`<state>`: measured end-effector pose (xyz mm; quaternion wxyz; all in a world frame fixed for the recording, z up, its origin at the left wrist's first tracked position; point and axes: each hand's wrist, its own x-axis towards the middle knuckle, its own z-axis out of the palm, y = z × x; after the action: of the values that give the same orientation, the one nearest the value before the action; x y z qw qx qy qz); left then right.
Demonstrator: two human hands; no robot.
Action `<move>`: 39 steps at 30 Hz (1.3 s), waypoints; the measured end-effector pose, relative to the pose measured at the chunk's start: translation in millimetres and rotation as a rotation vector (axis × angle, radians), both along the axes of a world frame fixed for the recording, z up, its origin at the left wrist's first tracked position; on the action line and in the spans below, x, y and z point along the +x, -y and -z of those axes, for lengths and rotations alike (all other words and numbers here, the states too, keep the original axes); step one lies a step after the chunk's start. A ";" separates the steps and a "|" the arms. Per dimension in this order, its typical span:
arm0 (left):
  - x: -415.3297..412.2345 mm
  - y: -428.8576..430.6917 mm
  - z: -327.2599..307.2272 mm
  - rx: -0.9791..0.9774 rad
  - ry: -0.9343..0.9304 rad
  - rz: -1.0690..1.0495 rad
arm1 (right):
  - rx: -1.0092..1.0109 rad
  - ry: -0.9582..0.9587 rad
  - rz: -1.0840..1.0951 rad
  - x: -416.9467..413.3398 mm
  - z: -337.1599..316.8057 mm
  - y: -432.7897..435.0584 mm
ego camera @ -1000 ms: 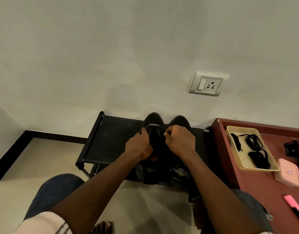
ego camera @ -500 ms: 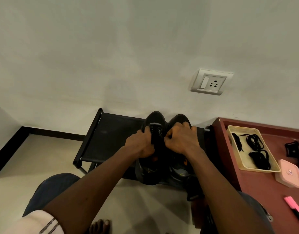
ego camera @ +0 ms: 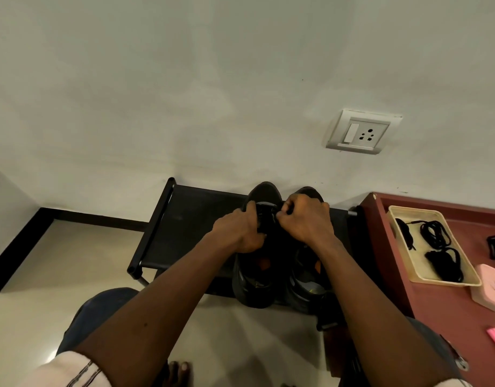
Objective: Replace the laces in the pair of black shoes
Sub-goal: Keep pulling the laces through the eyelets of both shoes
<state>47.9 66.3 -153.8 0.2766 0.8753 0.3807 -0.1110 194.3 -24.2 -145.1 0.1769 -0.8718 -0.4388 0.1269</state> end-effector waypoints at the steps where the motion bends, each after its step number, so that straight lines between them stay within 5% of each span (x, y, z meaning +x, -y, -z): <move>1: -1.1 -1.3 -1.3 0.008 0.018 -0.010 | 0.041 -0.067 0.013 1.6 -1.6 1.0; 7: -7.2 2.7 -8.1 0.078 0.190 -0.072 | 0.324 -0.361 0.064 7.0 -23.0 14.6; 12: -11.4 15.9 -21.8 0.082 0.567 -0.211 | 0.622 -0.826 0.103 -0.8 -56.3 34.1; 18: -14.2 43.9 -37.4 -0.552 0.950 -0.373 | 0.709 -1.250 0.034 -15.8 -84.0 43.7; 22: -15.3 51.8 -44.4 -0.774 0.973 -0.316 | 0.859 -1.511 0.033 -27.8 -85.5 37.4; 28: -22.0 33.4 -50.6 -0.880 1.124 -0.485 | 0.984 -1.421 0.180 -12.6 -75.5 37.6; 39: -34.0 -17.1 -39.7 -0.473 1.077 -0.652 | 0.835 -1.034 0.469 23.9 -35.4 31.8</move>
<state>13.9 83.3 -114.1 0.6316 0.5647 0.3998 0.3498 218.2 -56.0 -109.7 0.7052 -0.6306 -0.1113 0.3044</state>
